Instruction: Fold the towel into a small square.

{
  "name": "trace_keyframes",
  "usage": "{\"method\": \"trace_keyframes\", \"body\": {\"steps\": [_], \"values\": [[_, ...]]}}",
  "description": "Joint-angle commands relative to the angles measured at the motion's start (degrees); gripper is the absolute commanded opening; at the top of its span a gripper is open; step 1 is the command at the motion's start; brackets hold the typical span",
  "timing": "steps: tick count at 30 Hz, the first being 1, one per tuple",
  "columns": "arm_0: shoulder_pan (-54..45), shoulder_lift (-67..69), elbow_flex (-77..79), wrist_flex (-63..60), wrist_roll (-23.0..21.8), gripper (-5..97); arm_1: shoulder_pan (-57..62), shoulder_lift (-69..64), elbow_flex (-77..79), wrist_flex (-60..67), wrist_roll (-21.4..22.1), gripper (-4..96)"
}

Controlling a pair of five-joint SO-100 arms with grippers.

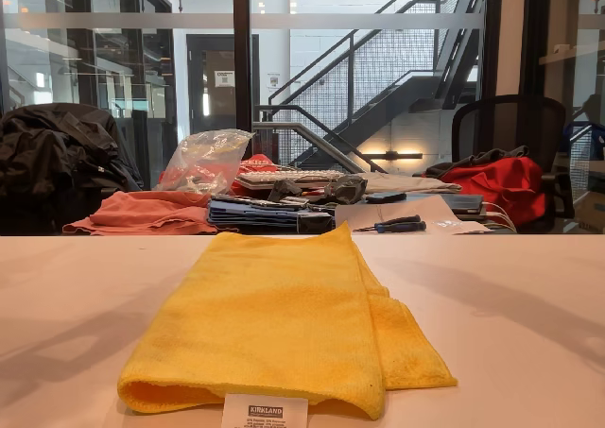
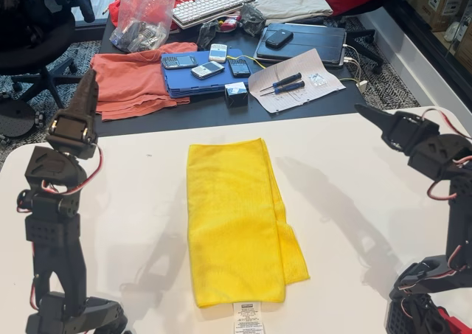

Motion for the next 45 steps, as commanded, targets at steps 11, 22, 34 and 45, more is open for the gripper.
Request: {"method": "trace_keyframes", "body": {"steps": [11, 22, 34, 45], "values": [[-0.1, 0.9, 9.3, -1.0, 0.1, 11, -0.2, 0.4, -1.5, -0.4, 0.0, 16.1], [-6.2, 0.3, 10.1, -1.0, 0.2, 10, 0.2, 1.1, -2.1, -0.4, 0.0, 16.1], [-7.6, -5.1, 13.7, 0.1, 2.5, 10, 0.5, 2.3, 0.8, -0.4, 0.0, 16.1], [-6.9, -5.4, 15.2, 0.0, 6.9, 11, 0.6, 9.0, 11.4, -0.8, 0.0, 16.1]]}}
